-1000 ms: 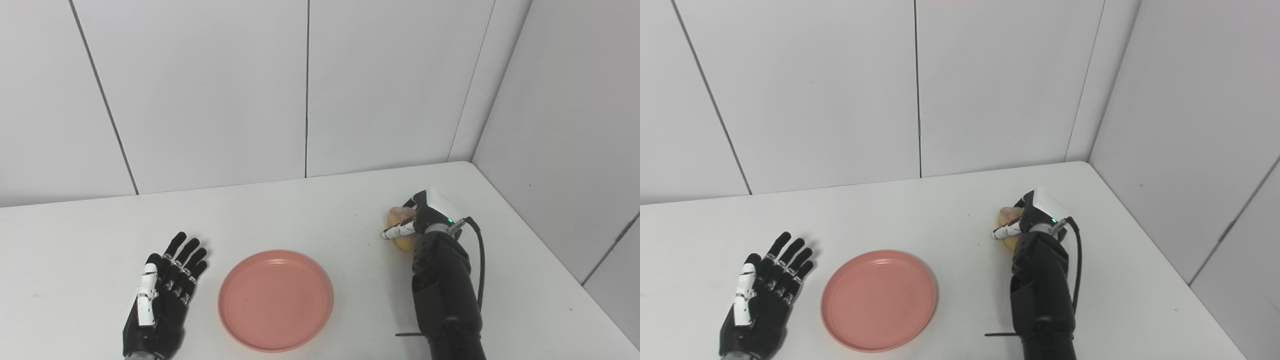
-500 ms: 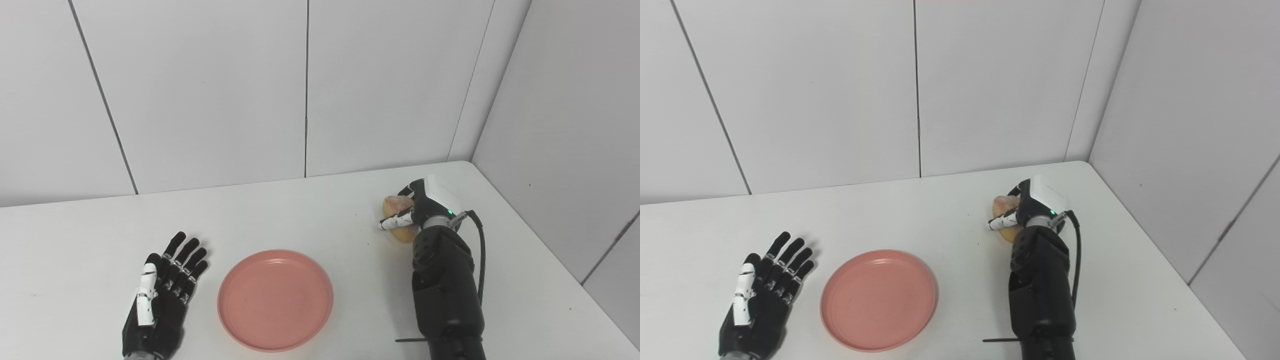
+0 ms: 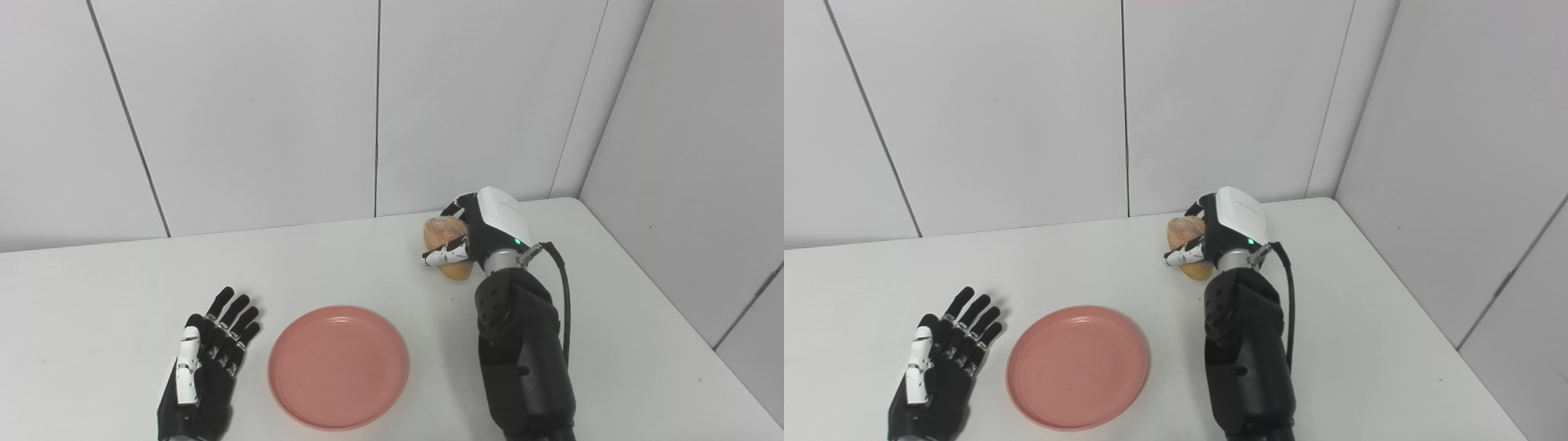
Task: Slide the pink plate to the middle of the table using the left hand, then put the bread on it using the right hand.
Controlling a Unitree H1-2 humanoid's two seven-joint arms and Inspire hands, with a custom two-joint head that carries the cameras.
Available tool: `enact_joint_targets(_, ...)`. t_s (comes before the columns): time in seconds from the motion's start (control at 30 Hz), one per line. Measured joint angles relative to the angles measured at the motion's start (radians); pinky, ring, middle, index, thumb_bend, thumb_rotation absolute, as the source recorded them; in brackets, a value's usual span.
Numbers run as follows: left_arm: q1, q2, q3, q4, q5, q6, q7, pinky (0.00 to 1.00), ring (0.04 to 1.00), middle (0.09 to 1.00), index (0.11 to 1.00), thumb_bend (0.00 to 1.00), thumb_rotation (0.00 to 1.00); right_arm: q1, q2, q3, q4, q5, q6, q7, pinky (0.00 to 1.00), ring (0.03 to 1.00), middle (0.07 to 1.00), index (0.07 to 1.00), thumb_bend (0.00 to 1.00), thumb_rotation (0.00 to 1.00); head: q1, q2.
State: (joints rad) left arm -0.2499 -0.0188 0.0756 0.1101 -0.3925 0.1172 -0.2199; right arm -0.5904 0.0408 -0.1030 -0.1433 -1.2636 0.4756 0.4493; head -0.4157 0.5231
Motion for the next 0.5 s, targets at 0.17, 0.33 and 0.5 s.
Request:
enact_joint_targets(0.17,0.004,-0.003,-0.009,-0.005,0.009,-0.002,0.008,0.91,0.889,0.89,0.872,0.4,1.0,0.02,0.009,0.083,-0.028,0.008,0.0,0.022,0.23,0.322,0.434,0.498,0.53,0.0,0.048,0.003)
enact_joint_targets(0.33,0.006,-0.02,-0.024,-0.004,0.033,-0.014,0.019,0.9,0.882,0.883,0.863,0.42,1.0,0.046,0.016,0.191,-0.043,0.008,0.0,0.023,0.19,0.265,0.397,0.518,0.52,0.0,0.097,0.009)
enact_joint_targets(0.5,0.018,-0.041,-0.046,-0.024,0.07,-0.014,0.052,0.89,0.873,0.875,0.854,0.43,1.0,0.072,0.023,0.267,-0.043,0.056,0.0,0.019,0.17,0.244,0.42,0.509,0.53,0.0,0.16,0.021)
